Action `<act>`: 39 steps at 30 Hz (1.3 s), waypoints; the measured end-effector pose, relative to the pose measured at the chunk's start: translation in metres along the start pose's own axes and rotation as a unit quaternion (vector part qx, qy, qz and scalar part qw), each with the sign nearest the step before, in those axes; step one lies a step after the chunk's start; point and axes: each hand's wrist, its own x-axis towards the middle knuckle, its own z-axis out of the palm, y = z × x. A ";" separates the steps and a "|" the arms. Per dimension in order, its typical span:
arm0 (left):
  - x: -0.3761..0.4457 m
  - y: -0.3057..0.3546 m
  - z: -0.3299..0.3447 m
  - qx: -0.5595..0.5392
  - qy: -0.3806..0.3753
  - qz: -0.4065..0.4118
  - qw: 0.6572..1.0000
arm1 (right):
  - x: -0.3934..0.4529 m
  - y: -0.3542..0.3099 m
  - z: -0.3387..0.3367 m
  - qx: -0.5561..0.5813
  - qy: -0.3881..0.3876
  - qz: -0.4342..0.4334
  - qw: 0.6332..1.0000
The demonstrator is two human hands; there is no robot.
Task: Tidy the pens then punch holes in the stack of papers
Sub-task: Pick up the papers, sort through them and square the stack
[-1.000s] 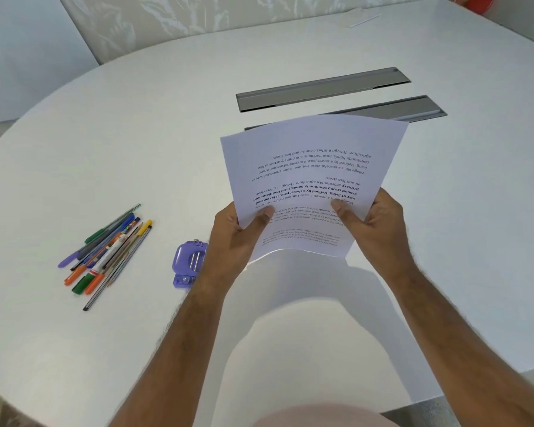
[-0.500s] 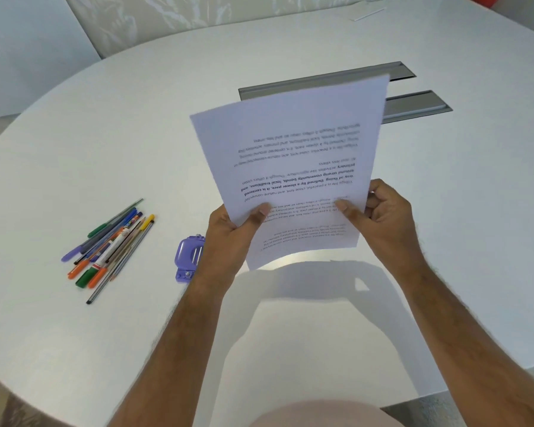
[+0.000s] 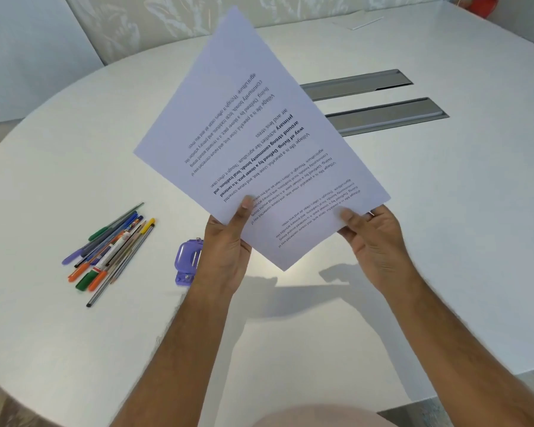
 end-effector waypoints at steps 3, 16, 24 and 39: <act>-0.001 -0.002 -0.003 0.010 -0.003 0.004 1.000 | 0.001 -0.001 0.001 -0.008 0.012 -0.012 1.000; 0.002 0.041 -0.053 0.282 -0.014 0.008 0.959 | 0.011 -0.040 -0.036 -0.198 0.098 -0.107 0.969; 0.002 0.032 -0.031 0.315 0.019 0.044 0.948 | 0.015 -0.050 -0.021 -0.252 0.073 -0.141 0.955; 0.005 -0.001 -0.044 0.371 0.084 -0.028 0.924 | 0.016 -0.020 -0.033 -0.297 0.081 -0.085 0.948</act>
